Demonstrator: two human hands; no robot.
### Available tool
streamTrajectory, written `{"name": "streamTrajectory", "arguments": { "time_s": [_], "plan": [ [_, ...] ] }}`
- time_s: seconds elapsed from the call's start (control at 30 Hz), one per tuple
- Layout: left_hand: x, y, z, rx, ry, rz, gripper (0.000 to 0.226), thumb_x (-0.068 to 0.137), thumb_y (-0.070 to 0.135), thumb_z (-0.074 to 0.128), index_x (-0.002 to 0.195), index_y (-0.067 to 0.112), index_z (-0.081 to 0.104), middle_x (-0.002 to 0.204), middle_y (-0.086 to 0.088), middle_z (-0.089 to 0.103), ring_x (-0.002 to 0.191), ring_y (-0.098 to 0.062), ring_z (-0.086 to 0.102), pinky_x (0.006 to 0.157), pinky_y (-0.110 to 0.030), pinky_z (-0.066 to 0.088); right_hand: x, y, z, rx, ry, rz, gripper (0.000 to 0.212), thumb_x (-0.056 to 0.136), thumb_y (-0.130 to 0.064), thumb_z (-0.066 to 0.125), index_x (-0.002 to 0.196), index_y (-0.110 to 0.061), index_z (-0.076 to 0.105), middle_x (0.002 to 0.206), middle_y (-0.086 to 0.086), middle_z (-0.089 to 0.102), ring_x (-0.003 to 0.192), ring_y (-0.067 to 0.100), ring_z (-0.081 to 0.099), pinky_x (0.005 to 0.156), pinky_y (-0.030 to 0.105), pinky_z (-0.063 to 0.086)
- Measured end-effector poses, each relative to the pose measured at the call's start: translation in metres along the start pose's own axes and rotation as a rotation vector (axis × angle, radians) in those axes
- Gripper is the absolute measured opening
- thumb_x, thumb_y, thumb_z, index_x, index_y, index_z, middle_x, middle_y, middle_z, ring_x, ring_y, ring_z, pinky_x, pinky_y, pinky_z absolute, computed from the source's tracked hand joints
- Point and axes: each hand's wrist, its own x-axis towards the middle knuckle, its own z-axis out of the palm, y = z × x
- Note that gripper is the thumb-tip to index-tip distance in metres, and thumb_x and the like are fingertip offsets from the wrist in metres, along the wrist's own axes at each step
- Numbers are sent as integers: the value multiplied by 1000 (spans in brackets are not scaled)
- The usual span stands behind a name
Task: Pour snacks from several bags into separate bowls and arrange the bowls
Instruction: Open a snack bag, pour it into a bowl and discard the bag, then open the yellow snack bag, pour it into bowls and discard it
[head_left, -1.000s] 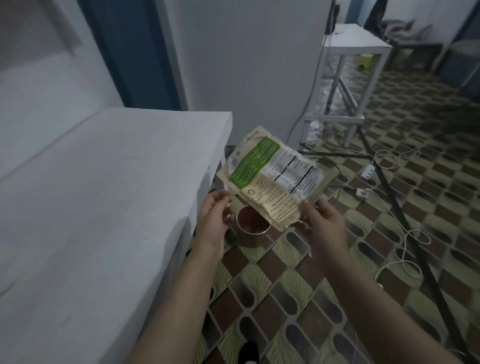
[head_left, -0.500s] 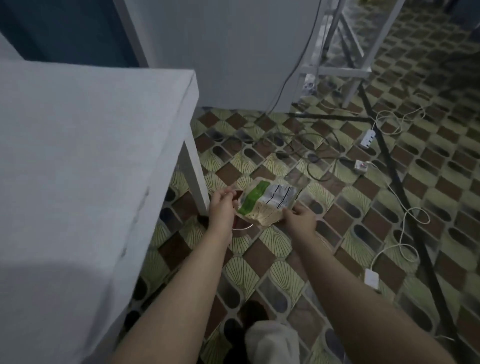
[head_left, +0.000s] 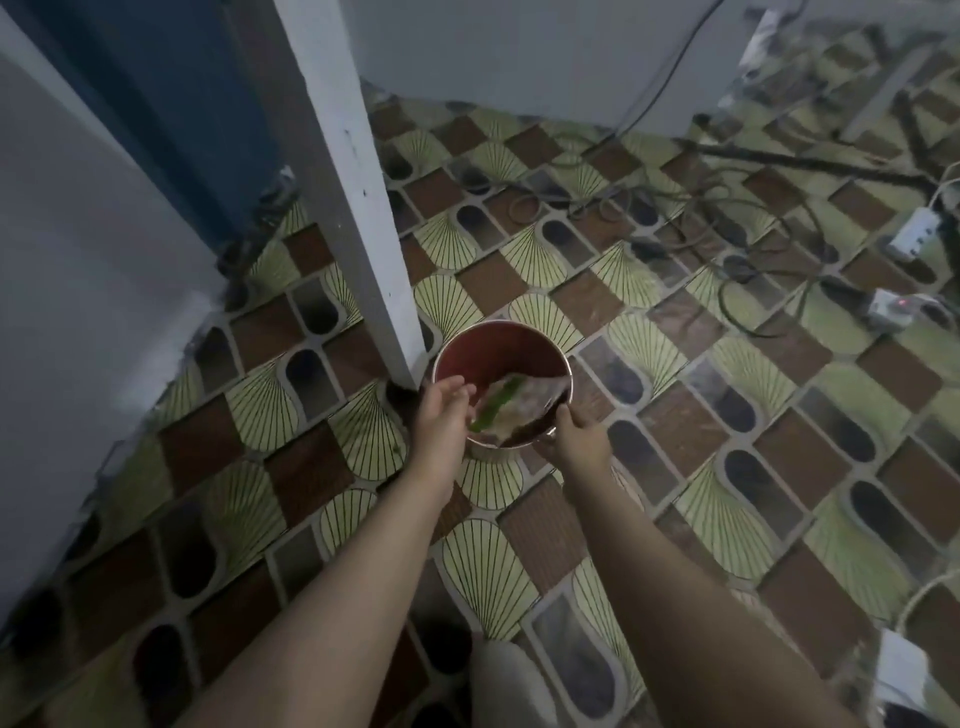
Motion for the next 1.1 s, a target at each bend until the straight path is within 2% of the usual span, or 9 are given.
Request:
{"name": "streamTrajectory", "arguments": {
  "time_s": [0.07,0.17,0.23,0.37,0.47,0.67,0.77,0.93,1.1],
  "plan": [
    [-6,2,-2,30,-4,30,28,102,29,45,128,23,54,122,9,61,112,-10,57,91,-29,45,-18,-7,1,53,-10,-42,32,103,-23,48,129,-9,60,101,8,71,86,24,73,75,42,63],
    [-38,38,-2,41,2,113,24,101,35,45,122,31,56,124,11,61,114,-10,57,84,-25,46,-66,-49,-4,-10,20,-261,22,102,-33,47,101,-30,69,97,-3,74,88,21,72,76,49,62],
    [-73,80,0,47,-3,195,19,102,37,44,115,34,57,119,13,62,111,-10,58,84,-28,48,-110,-93,-12,-46,38,-386,24,101,-35,46,87,-33,65,89,-6,73,87,18,70,81,52,59],
    [-171,191,-15,-17,36,375,20,102,36,42,110,28,58,106,11,65,98,-6,62,84,-29,50,-234,-197,-38,-2,58,-574,26,103,-30,47,84,-20,61,78,-6,65,79,18,63,81,51,56],
    [-252,264,-43,-65,73,501,16,102,34,43,104,30,58,97,17,63,87,5,60,79,-23,47,-331,-256,-53,38,-1,-681,24,102,-33,48,81,-27,59,75,-6,65,74,21,64,75,52,55],
    [-383,357,-121,-135,185,700,14,103,27,42,101,27,56,92,15,62,84,-3,59,75,-21,47,-501,-317,-69,89,-150,-949,19,102,-24,51,86,-20,60,75,1,62,67,21,58,62,42,50],
    [-441,377,-165,-131,244,797,15,103,30,41,104,26,55,93,12,61,85,-4,60,77,-18,50,-571,-325,-65,89,-249,-1039,17,102,-22,51,88,-20,60,75,-4,61,68,14,58,60,28,47],
    [-531,366,-251,-160,454,905,18,104,23,40,97,21,56,87,7,60,81,-9,58,74,-15,47,-672,-303,-39,19,-465,-1121,29,104,-23,45,81,-15,60,72,-2,64,66,14,60,59,34,52],
    [-612,320,-349,-158,745,901,23,104,17,40,89,22,56,78,9,58,75,-8,55,71,-15,44,-766,-254,6,-56,-691,-1152,30,104,-24,44,82,-13,61,70,-3,64,65,13,60,58,28,51]
  ]
}}
